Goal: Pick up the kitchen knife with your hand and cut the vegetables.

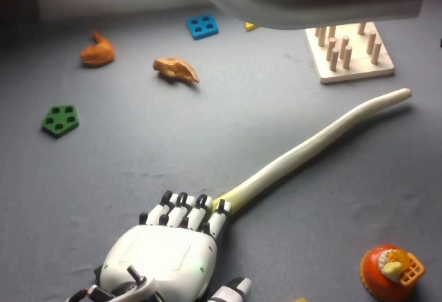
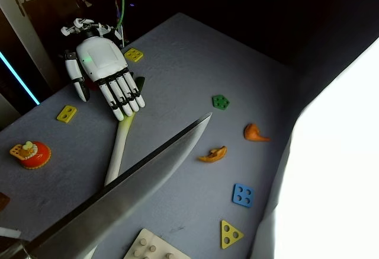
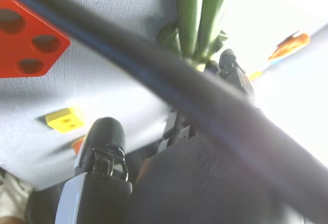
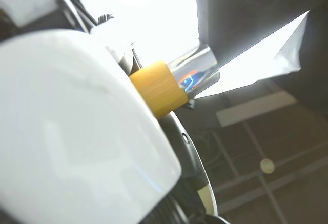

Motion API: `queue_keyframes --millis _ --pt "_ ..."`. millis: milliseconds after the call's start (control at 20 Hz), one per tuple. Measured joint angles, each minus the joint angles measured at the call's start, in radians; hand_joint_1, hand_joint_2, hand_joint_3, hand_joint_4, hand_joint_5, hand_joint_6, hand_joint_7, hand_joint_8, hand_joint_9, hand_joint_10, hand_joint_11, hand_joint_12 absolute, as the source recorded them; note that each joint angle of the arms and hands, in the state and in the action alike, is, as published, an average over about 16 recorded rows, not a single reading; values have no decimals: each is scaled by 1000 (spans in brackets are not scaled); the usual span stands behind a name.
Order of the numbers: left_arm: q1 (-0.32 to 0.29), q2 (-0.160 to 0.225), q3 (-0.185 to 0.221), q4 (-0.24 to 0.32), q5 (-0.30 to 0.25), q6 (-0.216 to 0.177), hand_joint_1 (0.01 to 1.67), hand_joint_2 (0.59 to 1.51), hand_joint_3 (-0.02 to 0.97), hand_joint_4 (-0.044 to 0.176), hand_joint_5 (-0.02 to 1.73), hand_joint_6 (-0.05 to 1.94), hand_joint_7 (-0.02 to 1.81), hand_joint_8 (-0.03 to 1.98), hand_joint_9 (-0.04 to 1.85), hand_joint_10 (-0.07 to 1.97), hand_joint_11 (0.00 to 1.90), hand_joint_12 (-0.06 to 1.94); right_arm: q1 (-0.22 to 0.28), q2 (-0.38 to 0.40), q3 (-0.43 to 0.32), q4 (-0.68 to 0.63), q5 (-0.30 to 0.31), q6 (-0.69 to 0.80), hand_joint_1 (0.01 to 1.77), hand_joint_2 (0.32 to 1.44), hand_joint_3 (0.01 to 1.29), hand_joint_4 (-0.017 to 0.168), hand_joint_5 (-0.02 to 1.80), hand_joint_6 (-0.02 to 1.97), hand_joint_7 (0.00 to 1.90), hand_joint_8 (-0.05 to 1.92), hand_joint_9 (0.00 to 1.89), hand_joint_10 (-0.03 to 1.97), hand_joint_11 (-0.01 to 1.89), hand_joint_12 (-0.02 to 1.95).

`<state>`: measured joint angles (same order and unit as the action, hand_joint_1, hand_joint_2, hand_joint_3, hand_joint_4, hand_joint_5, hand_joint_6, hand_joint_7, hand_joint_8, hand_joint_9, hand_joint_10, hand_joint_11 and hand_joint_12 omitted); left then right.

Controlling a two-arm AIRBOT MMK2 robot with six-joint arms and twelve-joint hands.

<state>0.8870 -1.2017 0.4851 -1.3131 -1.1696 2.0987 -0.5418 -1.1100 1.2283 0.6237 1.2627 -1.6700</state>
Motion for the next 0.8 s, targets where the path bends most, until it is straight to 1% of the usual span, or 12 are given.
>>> queue_keyframes --millis 250,450,600,800 --pt "-56 46 4 -18 66 48 113 1432 19 4 26 8 15 -8 18 6 20 2 5 -52 177 -86 -92 160 1522 633 969 168 1336 1908 1507 1754 1561 1770 1562 1807" --pt "-119 91 8 -43 128 101 113 1436 16 2 21 16 18 -6 19 9 19 1 -6 -98 296 -151 -137 263 1530 635 957 168 1336 1906 1508 1753 1562 1770 1563 1807" --pt "-171 121 11 -68 166 146 105 1441 14 1 20 19 20 -5 21 9 18 1 -15 -132 367 -187 -156 318 1532 635 956 167 1324 1903 1509 1753 1562 1770 1563 1807" --pt "-237 148 12 -107 202 199 83 1451 13 1 29 18 25 -5 22 9 18 1 -24 -170 435 -205 -178 360 1527 634 961 165 1300 1900 1510 1753 1562 1771 1563 1808"
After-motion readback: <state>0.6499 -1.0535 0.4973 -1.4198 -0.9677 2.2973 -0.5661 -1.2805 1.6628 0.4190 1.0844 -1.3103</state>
